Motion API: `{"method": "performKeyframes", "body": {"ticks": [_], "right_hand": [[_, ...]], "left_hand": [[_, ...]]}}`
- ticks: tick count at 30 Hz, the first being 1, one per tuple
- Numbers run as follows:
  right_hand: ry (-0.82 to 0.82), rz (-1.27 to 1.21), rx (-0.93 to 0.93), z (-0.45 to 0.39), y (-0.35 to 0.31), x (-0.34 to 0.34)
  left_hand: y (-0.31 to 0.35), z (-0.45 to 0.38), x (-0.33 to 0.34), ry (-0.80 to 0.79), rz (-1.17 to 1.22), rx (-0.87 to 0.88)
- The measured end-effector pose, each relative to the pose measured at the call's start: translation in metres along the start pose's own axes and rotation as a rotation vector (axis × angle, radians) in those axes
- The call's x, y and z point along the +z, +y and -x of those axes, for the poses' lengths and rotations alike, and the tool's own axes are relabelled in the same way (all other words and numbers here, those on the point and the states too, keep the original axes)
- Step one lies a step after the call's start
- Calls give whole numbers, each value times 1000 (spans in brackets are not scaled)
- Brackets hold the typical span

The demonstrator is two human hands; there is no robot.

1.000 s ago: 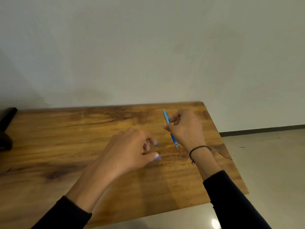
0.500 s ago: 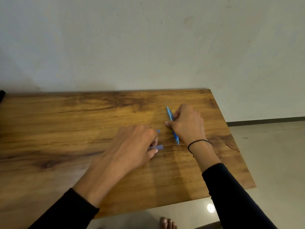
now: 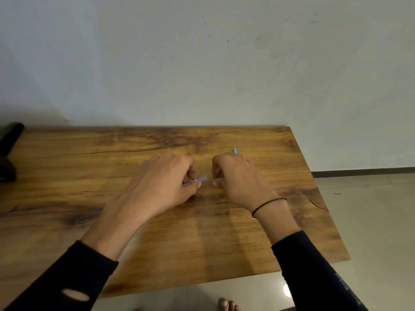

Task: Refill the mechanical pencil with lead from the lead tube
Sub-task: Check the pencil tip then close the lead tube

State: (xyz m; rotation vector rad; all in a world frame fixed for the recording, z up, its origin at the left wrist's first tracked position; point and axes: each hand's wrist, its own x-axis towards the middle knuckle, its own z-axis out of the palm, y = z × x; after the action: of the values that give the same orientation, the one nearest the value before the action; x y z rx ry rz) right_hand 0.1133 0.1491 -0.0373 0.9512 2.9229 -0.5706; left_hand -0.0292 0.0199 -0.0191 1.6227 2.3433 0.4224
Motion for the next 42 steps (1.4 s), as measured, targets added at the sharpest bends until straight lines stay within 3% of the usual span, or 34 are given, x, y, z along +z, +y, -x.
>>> {"method": "performKeyframes", "body": {"ticks": [5, 10, 13, 16, 28, 35, 42], "right_hand": [[10, -22, 8, -3, 5, 2], [144, -577, 155, -6, 8, -12], [149, -890, 214, -5, 6, -14], [116, -1053, 242, -4, 8, -15], [22, -1085, 222, -5, 9, -16], [51, -1114, 177, -4, 8, -15], [59, -1133, 68, -5, 3, -16]], "left_hand": [[1, -1, 2, -7, -1, 6], [3, -3, 0, 26, 61, 12], [5, -3, -2, 81, 77, 26], [7, -3, -2, 121, 64, 40], [3, -2, 2, 162, 14, 27], [5, -1, 3, 224, 9, 64], [-5, -5, 4, 298, 264, -40]]}}
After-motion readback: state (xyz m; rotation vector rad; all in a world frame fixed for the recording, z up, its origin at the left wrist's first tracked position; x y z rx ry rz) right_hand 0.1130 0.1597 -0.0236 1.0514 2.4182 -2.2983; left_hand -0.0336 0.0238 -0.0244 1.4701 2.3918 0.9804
